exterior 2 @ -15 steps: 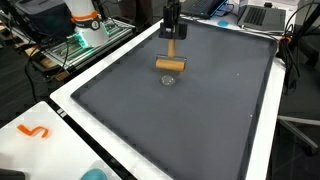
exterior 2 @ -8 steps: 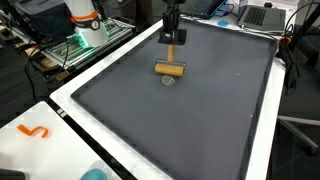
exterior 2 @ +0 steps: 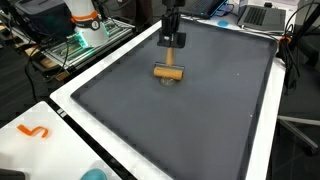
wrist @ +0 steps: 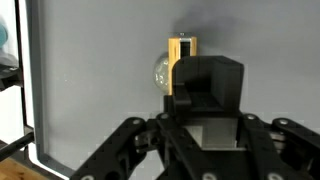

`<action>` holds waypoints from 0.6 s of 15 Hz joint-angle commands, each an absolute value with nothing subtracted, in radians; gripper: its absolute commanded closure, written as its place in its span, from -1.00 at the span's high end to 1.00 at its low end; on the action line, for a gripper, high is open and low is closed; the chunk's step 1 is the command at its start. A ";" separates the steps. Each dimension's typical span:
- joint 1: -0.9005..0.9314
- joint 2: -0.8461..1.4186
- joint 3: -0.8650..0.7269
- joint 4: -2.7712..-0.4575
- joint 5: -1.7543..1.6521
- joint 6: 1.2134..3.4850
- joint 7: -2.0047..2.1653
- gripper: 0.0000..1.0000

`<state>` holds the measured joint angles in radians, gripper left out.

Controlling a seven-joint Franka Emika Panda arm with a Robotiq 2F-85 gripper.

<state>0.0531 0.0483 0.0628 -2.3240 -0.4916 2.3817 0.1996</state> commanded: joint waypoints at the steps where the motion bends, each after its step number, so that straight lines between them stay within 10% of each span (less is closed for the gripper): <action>1: 0.049 0.071 0.039 -2.319 -0.556 2.408 0.254 -0.52; 9: 0.032 0.101 0.009 -2.307 -0.514 2.428 0.214 -0.52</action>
